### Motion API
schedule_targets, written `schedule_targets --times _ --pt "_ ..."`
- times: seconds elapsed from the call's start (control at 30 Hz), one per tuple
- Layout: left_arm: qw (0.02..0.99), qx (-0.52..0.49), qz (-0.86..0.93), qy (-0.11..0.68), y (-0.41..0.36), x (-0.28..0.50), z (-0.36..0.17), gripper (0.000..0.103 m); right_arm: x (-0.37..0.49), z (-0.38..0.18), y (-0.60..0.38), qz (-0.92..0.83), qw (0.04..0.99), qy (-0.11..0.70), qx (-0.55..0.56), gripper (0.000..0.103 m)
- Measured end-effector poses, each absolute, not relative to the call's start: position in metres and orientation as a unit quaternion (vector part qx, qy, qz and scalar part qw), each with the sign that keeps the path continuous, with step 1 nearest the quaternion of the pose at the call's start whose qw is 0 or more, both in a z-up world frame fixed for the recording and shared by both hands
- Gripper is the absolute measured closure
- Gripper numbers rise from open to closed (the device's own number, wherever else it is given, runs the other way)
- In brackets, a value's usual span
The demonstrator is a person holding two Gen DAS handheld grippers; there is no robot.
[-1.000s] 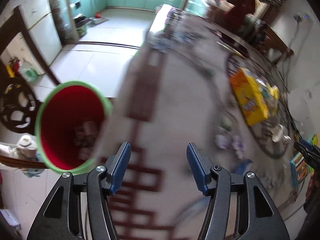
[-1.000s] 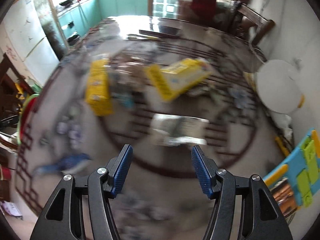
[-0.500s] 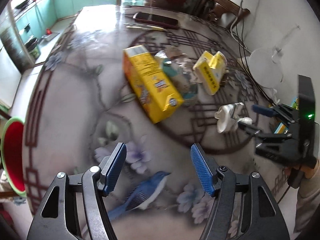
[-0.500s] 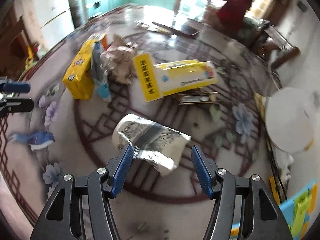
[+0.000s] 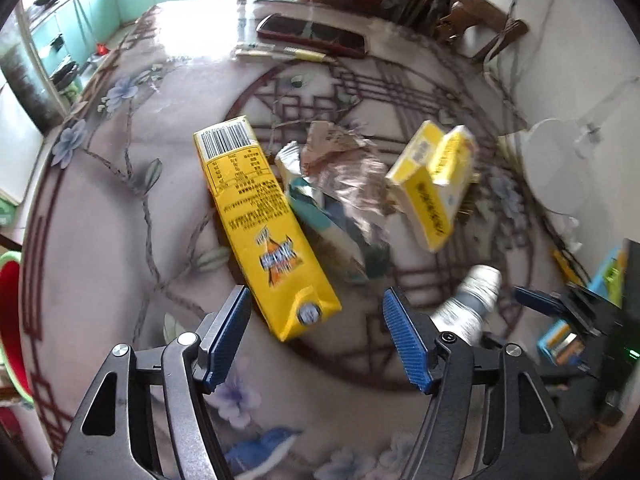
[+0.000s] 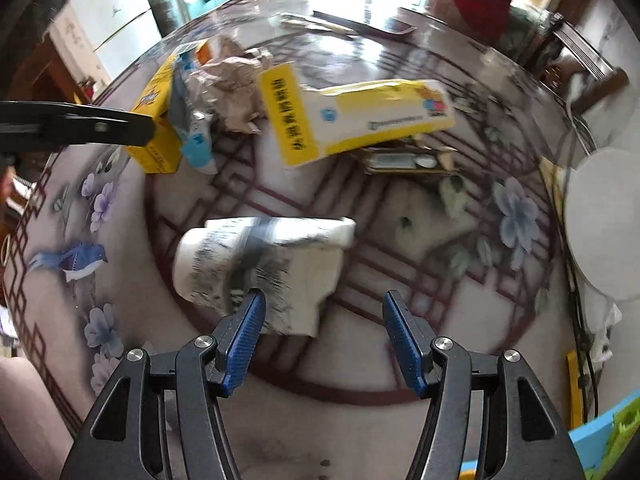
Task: Collect trash
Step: 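Grasp yellow juice carton with left gripper while right gripper grasps white paper cup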
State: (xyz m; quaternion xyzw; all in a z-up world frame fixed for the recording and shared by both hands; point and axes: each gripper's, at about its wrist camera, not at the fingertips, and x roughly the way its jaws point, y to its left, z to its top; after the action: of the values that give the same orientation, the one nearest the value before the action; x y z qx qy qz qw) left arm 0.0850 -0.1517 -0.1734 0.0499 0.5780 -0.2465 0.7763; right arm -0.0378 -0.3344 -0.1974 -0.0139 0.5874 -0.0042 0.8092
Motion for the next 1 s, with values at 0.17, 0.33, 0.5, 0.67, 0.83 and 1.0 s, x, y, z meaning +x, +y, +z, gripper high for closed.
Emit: schedule_targets --times 0.17,0.33,0.5,0.67,0.83,1.0 --pt "0.775 0.037 -0.224 0.590 -0.142 0.098 -0.184 0.057 -0.048 -0.189 -0.352 -0.029 0.810 0.584 0.042 0.043" --pt "0.784 0.038 -0.210 0.583 -0.129 0.106 -0.179 0.066 -0.044 -0.200 -0.354 -0.003 0.805 0.564 0.184 0.043" --pt "0.793 0.030 -0.188 0.579 -0.107 0.106 -0.174 0.067 -0.044 -0.220 -0.350 -0.020 0.778 0.541 0.318 0.038" --pt "0.793 0.023 -0.180 0.581 -0.091 0.099 -0.175 0.067 -0.030 -0.230 -0.340 -0.040 0.775 0.528 0.345 0.034" --pt "0.793 0.004 -0.184 0.581 -0.079 0.090 -0.171 0.067 -0.011 -0.231 -0.326 -0.009 0.781 0.538 0.317 0.056" --pt "0.798 -0.011 -0.178 0.576 -0.063 0.083 -0.165 0.067 -0.004 -0.229 -0.318 0.017 0.780 0.535 0.323 0.101"
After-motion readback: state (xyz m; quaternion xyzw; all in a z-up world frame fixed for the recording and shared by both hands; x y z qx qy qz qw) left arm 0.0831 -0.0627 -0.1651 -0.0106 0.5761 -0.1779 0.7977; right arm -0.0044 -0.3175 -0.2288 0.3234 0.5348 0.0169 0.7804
